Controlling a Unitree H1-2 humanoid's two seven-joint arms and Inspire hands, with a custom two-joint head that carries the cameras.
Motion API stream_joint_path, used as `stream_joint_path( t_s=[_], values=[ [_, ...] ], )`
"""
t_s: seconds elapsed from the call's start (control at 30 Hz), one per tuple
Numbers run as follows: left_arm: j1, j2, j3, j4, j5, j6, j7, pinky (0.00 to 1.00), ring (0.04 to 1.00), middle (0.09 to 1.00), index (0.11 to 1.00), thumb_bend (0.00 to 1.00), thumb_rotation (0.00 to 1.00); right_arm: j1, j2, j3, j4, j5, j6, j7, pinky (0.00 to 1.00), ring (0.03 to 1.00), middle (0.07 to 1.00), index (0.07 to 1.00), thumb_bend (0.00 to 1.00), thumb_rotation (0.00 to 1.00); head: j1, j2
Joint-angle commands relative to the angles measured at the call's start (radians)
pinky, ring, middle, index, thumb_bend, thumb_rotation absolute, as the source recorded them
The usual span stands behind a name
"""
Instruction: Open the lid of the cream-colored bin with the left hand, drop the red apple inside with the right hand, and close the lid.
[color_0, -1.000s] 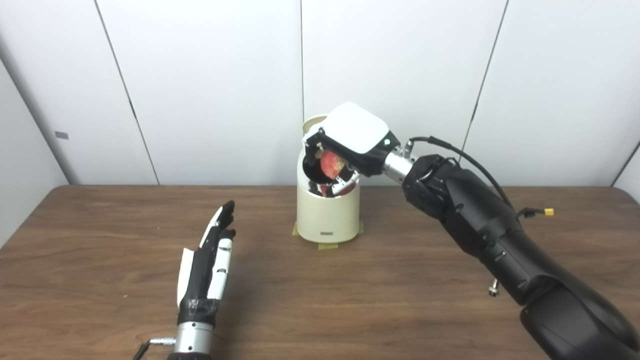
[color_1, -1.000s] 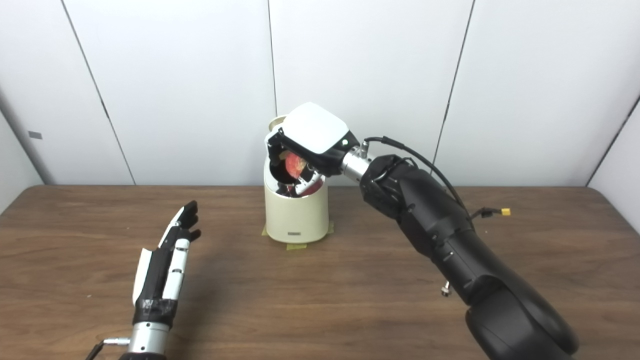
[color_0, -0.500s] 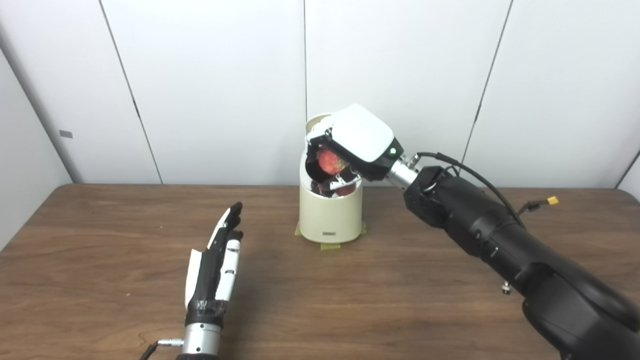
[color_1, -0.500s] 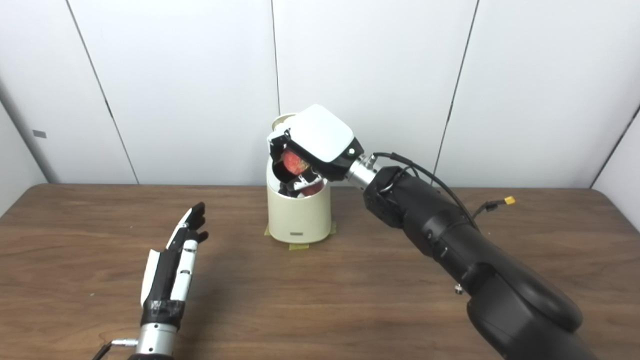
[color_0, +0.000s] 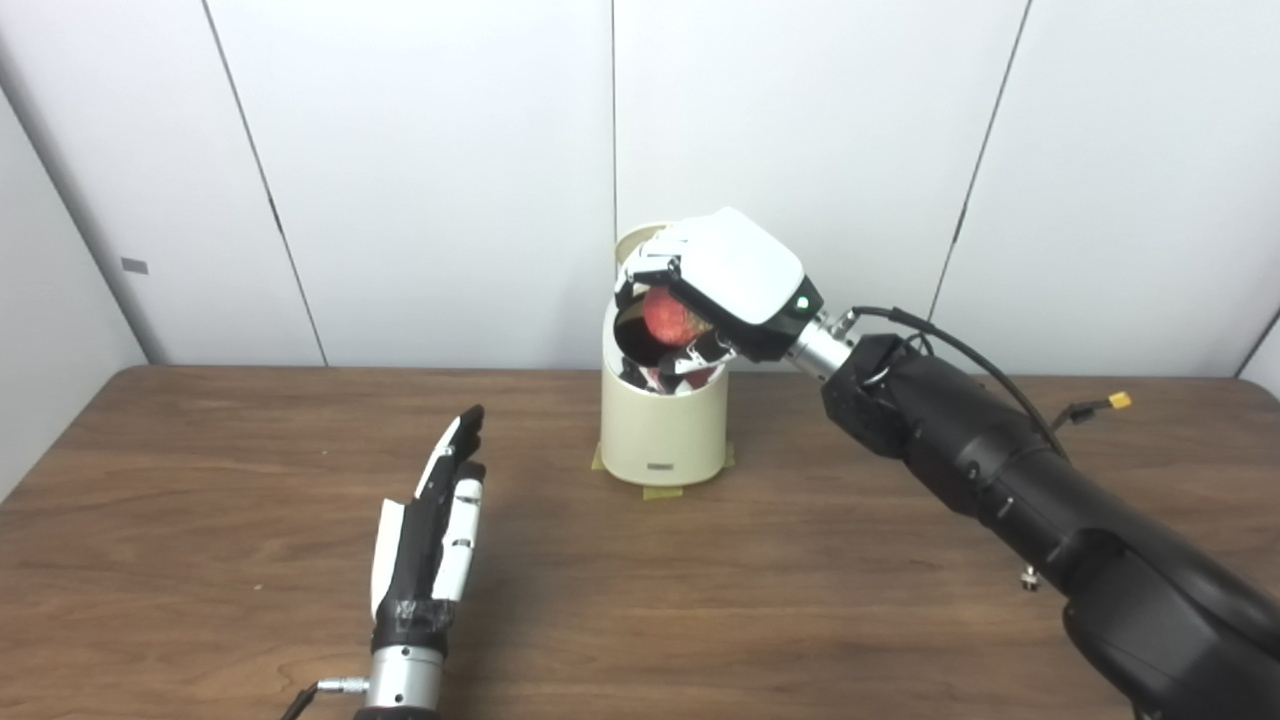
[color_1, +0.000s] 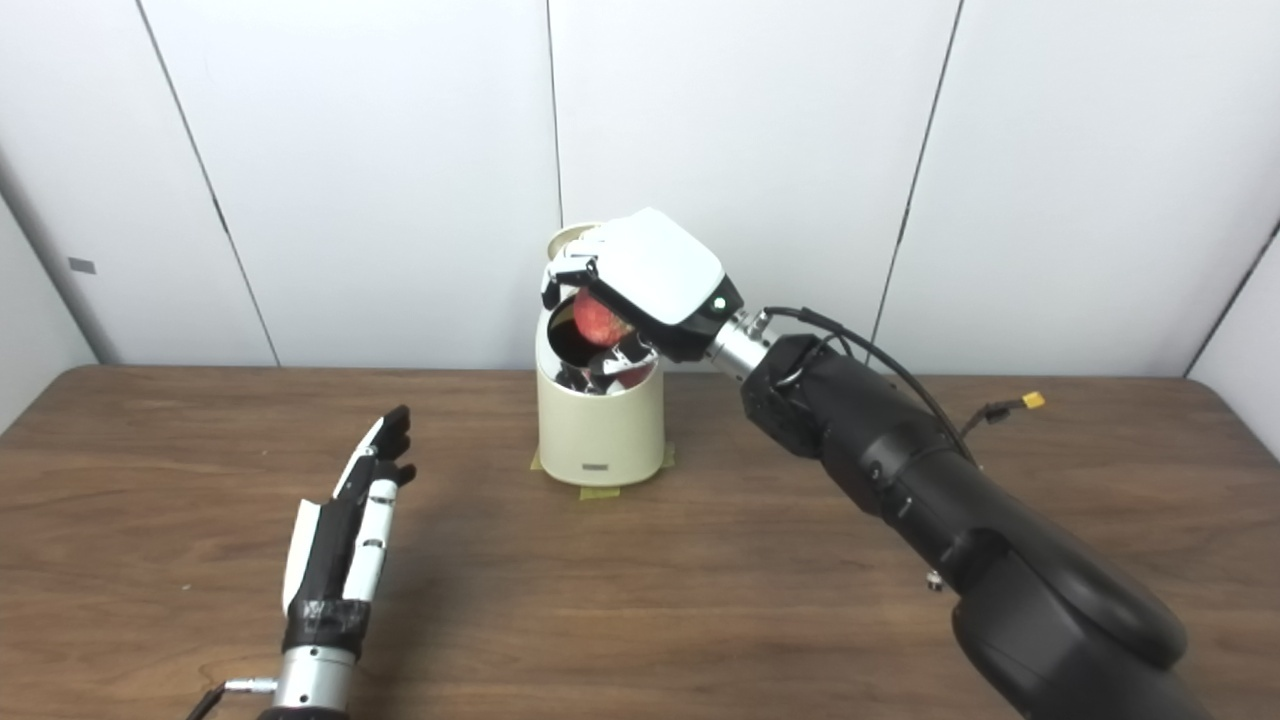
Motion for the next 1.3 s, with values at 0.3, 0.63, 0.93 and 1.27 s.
stream_joint_path(
  t_s=[0.3, 0.63, 0.93, 1.27],
  values=[
    [-0.002, -0.001, -0.009, -0.002, 0.010, -0.013, 0.005, 0.87, 0.936, 0.946, 0.930, 0.15, 0.92, -0.041, -0.021, -0.046, -0.040, 0.024, -0.016, -0.012, 0.48, 0.583, 0.624, 0.552, 0.98, 0.14, -0.003, 0.001],
    [-0.007, 0.004, -0.007, 0.014, 0.001, -0.019, 0.003, 0.87, 0.933, 0.944, 0.930, 0.15, 0.91, -0.009, -0.016, -0.091, -0.069, 0.039, -0.016, -0.062, 0.45, 0.550, 0.603, 0.543, 0.77, 0.36, -0.008, -0.002],
    [-0.007, 0.007, -0.005, 0.011, -0.003, -0.008, 0.004, 0.88, 0.928, 0.940, 0.926, 0.17, 0.91, 0.168, 0.036, -0.359, -0.376, 0.138, 0.000, -0.022, 0.29, 0.341, 0.416, 0.470, 0.52, 0.16, -0.012, 0.002],
    [-0.015, 0.026, 0.003, 0.032, -0.020, -0.034, -0.003, 0.87, 0.926, 0.934, 0.919, 0.18, 0.91, 0.437, 0.096, -0.593, -0.682, 0.528, 0.200, 0.308, 0.33, 0.397, 0.464, 0.503, 0.51, 0.01, -0.024, -0.001]
  ],
)
